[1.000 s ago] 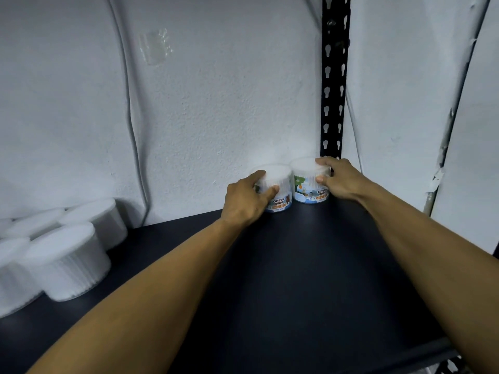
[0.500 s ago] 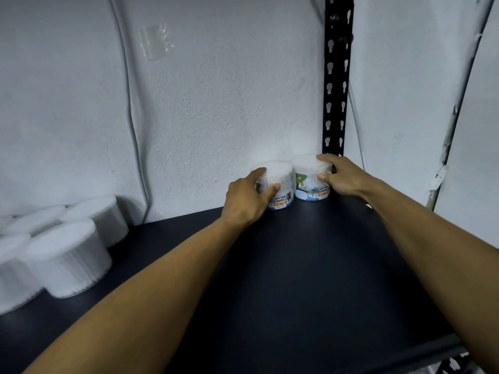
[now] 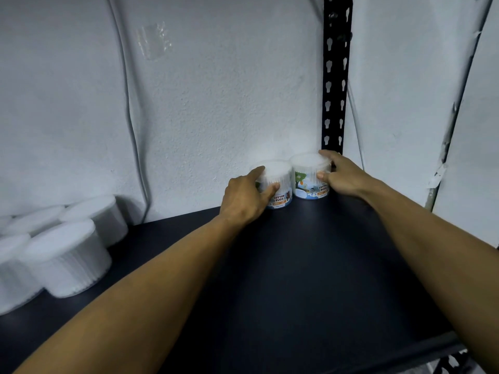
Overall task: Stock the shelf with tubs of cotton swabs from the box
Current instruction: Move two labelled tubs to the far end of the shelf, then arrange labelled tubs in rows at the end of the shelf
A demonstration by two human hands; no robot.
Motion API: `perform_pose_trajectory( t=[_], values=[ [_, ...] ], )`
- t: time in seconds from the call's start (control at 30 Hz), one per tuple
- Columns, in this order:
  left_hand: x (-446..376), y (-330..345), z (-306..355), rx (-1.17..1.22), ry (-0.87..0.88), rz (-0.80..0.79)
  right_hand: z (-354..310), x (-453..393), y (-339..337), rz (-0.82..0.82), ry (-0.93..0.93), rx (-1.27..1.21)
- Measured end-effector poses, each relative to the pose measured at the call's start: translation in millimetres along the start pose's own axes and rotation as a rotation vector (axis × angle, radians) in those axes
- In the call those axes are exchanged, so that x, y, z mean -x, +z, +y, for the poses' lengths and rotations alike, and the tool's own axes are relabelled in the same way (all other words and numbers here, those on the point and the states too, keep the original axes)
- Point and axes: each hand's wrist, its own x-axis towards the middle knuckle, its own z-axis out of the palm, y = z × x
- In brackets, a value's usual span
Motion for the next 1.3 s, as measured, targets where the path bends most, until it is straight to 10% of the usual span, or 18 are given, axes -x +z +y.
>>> perform_pose_trajectory(
  t=[0.67, 0.97, 1.3],
  values=[
    [99.1, -117.4, -16.8, -0.237, 0.089, 0.054, -93.3, 104.7, 58.7, 0.220, -0.075, 0.373],
    [198.4, -243.8, -101.1, -0.415, 0.005, 0.224, -209.5, 179.1, 167.0, 0.032, -0.409, 0.258],
    [222.9, -302.2, -188.7, -0.625, -0.232, 0.036, -287.4, 194.7, 271.9, -0.207, -0.517, 0.403]
  ],
)
